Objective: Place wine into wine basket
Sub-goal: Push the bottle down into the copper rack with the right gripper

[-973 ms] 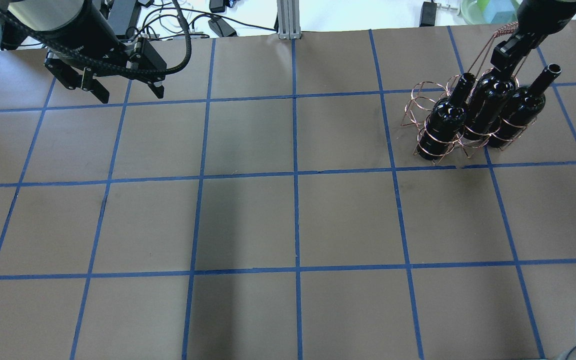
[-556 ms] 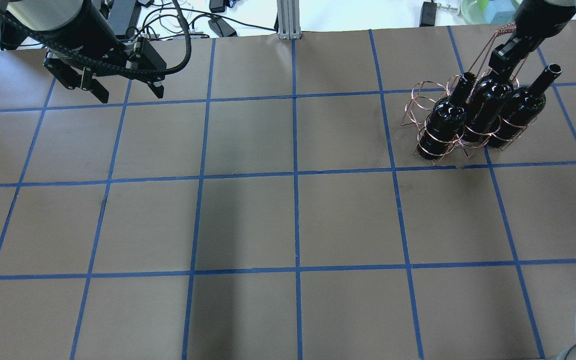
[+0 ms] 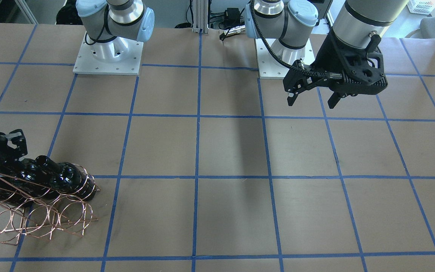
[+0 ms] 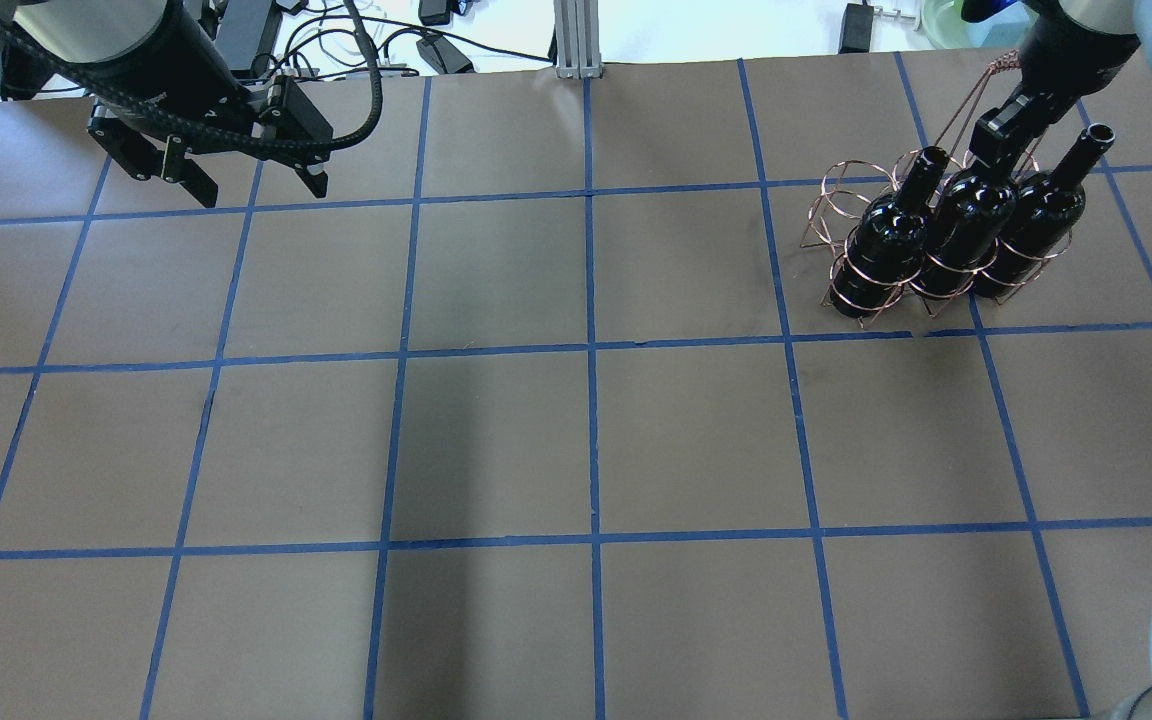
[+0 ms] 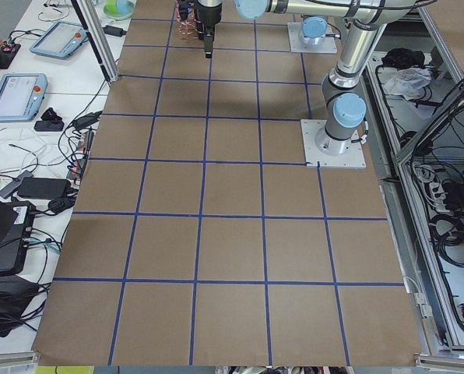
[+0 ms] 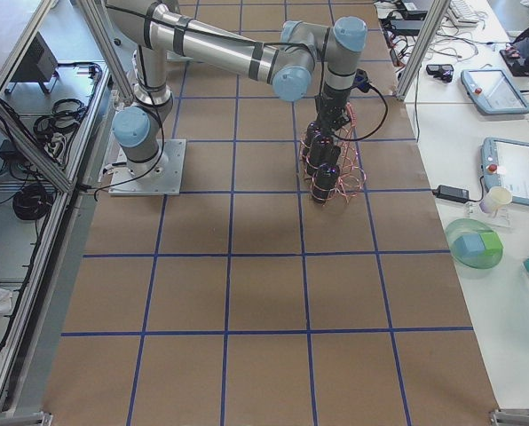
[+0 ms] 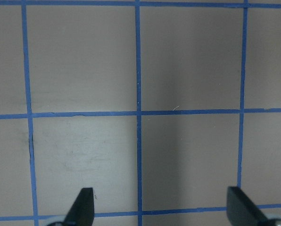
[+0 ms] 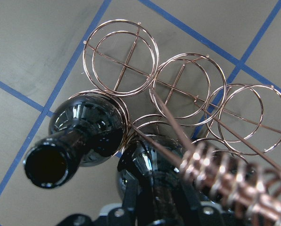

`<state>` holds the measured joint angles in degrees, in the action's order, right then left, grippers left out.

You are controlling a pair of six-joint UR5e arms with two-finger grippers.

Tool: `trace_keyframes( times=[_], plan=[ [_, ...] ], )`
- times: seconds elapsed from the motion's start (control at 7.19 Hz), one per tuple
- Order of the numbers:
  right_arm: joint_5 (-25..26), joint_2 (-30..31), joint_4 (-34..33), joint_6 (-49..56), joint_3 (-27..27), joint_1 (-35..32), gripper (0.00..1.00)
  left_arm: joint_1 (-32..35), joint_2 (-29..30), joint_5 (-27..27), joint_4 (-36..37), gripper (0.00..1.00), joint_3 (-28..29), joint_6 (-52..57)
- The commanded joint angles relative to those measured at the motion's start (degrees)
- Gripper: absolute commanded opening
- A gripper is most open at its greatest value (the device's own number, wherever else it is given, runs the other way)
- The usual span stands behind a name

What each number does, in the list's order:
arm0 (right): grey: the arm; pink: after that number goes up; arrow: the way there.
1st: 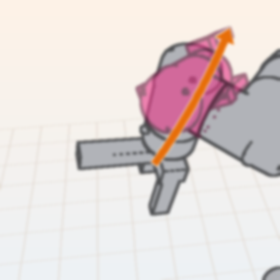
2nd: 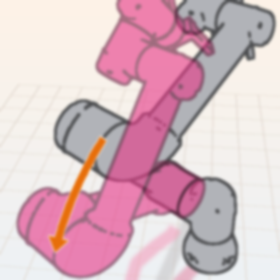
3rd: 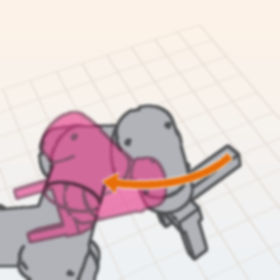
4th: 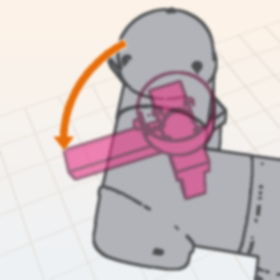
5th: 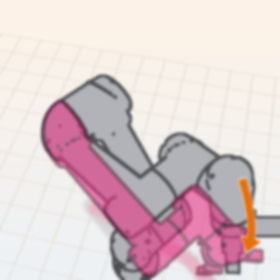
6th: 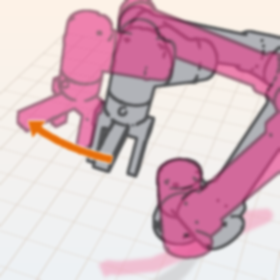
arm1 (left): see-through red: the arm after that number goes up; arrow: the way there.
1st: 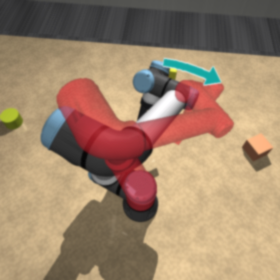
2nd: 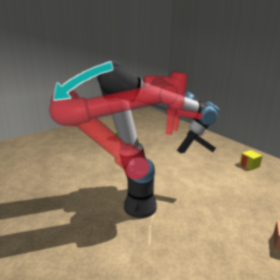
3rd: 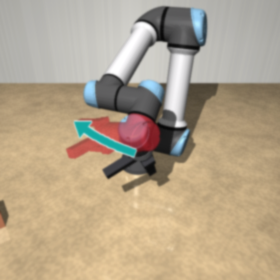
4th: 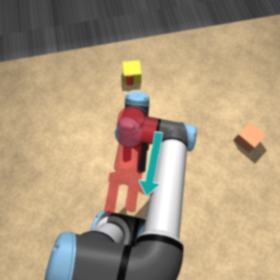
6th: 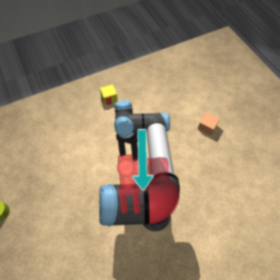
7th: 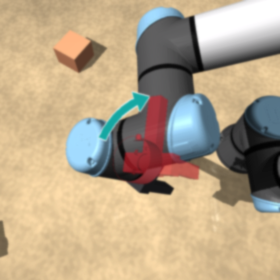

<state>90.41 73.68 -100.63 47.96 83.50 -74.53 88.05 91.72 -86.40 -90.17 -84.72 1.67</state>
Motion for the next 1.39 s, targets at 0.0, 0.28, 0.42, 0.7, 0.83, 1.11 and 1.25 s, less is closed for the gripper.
trace_keyframes(
  times=[0.0,0.28,0.42,0.7,0.83,1.11,1.25],
  plan=[
    [0.12,-0.64,-0.36,0.03,0.69,0.0,0.0,0.01,0.04,0.0,0.0,1.0,-0.01,0.0],
    [0.65,-0.73,-0.36,0.03,0.96,0.0,0.08,0.01,0.04,0.09,0.0,1.0,-0.01,0.0],
    [0.65,-0.73,-0.36,-0.06,0.96,0.0,0.15,0.01,-0.05,0.0,-0.09,1.0,-0.09,0.0],
    [0.74,0.14,-0.1,-0.15,0.87,0.0,0.55,0.1,0.04,0.0,0.0,1.0,-0.09,0.0],
    [0.82,0.84,0.08,-0.58,0.87,0.0,0.78,0.1,0.04,0.09,-0.09,1.0,-0.09,-0.09],
    [1.18,4.16,0.78,-1.2,0.79,-0.09,1.0,0.1,0.04,0.0,0.0,1.0,-0.09,-0.09],
    [1.18,8.54,4.17,-2.25,0.79,-0.09,1.0,0.01,0.04,0.0,0.0,1.0,-0.09,-0.09]
  ],
)
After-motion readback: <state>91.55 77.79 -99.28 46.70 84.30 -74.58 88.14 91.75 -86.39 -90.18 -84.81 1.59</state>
